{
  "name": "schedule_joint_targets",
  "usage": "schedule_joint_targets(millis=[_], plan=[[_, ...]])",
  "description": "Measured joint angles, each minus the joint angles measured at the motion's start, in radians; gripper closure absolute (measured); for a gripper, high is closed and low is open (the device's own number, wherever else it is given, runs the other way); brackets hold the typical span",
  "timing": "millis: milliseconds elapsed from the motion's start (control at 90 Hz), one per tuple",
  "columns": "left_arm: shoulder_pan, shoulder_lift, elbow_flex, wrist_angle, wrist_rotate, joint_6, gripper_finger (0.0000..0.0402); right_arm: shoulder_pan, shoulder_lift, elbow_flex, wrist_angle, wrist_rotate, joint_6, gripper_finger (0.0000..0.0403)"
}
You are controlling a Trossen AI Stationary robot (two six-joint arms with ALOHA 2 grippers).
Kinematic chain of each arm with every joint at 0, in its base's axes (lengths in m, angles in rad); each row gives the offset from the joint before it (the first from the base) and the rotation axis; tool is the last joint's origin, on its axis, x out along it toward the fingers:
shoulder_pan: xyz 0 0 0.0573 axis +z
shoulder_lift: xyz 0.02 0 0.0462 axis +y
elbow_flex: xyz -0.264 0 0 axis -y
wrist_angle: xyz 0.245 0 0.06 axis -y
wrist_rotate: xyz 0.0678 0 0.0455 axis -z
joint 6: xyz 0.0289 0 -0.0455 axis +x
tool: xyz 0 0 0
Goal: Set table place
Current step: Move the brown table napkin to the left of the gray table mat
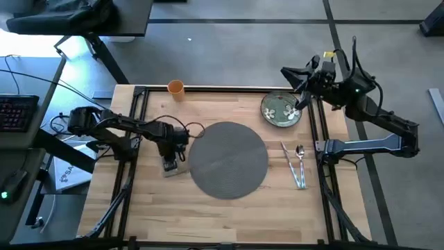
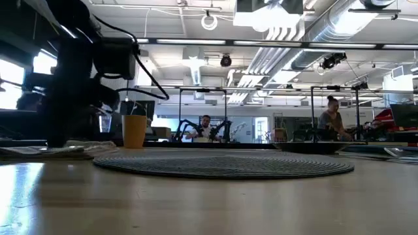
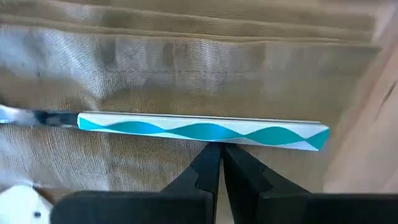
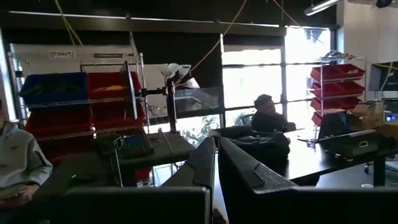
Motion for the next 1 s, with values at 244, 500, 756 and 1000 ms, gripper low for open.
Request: schedule_joint_targets(millis=[244, 500, 756, 1000], plan=[[-0.106, -0.013, -0.003, -0.059, 0.034, -0.038, 0.0397, 0.0, 0.0, 0.0, 0.0, -0.005, 0.0, 0.0403], [-0.238, -0.03, -0.003, -0.02, 0.049, -0.109, 0.0397, 0.0, 0.0, 0.0, 0.001, -0.005, 0.001, 0.0403], [-0.341, -0.031, -0.003, -0.01, 0.066, -0.087, 0.0397, 0.0, 0.0, 0.0, 0.008, -0.012, 0.004, 0.0403], [-0.365, -0.031, -0.002, -0.022, 0.066, 0.035, 0.0397, 0.0, 0.0, 0.0, 0.009, -0.012, 0.011, 0.0403]])
